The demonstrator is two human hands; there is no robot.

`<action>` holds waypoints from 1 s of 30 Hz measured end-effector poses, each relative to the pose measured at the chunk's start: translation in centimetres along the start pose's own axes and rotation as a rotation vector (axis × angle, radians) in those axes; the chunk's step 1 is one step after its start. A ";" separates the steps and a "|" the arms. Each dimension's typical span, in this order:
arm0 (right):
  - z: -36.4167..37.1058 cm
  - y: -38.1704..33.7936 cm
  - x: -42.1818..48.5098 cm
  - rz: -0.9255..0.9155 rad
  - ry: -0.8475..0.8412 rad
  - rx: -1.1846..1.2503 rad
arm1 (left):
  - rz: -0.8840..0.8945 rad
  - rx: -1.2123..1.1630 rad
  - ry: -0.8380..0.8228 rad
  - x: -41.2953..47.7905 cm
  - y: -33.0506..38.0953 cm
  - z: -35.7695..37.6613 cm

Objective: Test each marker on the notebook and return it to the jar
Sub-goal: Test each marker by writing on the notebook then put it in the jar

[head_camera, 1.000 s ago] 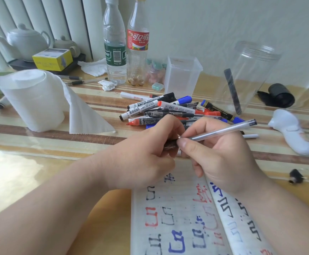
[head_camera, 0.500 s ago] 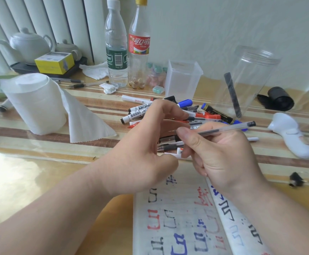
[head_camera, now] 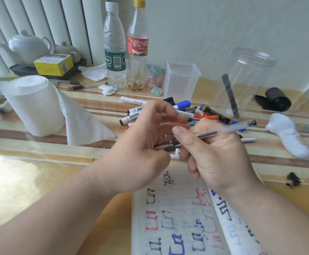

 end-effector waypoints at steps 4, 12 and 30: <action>0.1 0.1 0.0 0.029 0.002 0.028 | 0.028 -0.032 -0.019 -0.1 0.1 0.5; -0.3 1.0 -0.3 0.149 0.024 0.108 | -0.046 -0.008 -0.045 0.1 -0.5 0.4; -1.1 0.5 0.3 0.237 -0.062 0.398 | -0.010 0.382 0.043 0.2 0.1 -1.5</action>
Point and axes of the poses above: each hand's wrist, its own x-axis towards the middle knuckle, its own z-axis out of the palm, y = z × x, the point moved 7 cm from there along x, towards the middle knuckle, and after that the axes turned 7 degrees about y, right-handed, at the moved point
